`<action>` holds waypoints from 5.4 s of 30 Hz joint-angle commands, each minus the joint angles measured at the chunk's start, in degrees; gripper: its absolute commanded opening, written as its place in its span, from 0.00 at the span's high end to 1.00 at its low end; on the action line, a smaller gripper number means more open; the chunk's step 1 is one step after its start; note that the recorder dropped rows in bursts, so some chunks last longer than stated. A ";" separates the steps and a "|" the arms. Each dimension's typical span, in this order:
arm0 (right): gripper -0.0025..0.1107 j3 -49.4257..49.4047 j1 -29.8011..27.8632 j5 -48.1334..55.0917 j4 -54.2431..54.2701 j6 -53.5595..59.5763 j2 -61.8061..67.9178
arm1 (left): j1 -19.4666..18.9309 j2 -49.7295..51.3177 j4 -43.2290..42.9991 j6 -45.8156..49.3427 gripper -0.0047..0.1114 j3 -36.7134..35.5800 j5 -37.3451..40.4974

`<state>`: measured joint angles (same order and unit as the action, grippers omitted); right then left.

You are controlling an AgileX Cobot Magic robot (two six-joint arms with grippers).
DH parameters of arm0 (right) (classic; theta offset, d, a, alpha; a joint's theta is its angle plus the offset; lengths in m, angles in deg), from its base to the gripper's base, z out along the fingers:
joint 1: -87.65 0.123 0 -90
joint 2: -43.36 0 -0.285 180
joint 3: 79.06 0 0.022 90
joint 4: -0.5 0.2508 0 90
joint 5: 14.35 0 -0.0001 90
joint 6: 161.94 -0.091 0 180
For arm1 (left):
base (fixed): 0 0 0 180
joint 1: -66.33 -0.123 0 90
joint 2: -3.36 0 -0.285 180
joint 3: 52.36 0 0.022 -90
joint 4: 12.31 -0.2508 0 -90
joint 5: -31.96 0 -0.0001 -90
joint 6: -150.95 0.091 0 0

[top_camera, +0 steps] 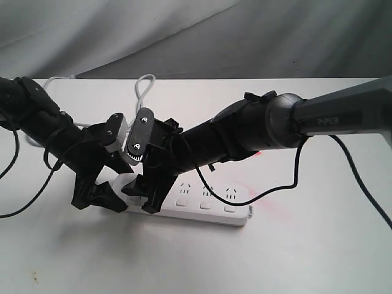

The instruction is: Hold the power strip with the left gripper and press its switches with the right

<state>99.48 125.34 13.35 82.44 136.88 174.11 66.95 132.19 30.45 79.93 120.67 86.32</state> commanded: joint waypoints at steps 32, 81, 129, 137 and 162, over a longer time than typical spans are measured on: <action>0.42 0.36 0.15 -2.91 0.25 3.72 2.12 | 0.25 0.35 -1.37 -0.54 0.41 0.02 0.88; 0.42 0.00 -1.22 -2.12 -7.04 1.14 3.75 | 0.25 0.35 -1.37 -0.31 0.41 0.02 0.88; 0.42 -4.64 -3.41 -1.62 -13.85 -5.73 -4.60 | 0.25 0.35 -1.37 -0.41 0.41 0.02 0.88; 0.42 -4.64 -2.80 -1.76 -13.85 -5.73 -4.60 | 0.25 0.35 -1.37 -0.54 0.41 0.02 0.88; 0.42 -4.64 -2.80 -1.61 -15.48 -6.80 -2.04 | 0.25 0.35 -1.37 -0.55 0.41 0.02 0.88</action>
<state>94.88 122.50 11.02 68.88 130.39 171.48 66.99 132.19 30.03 80.06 120.67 86.33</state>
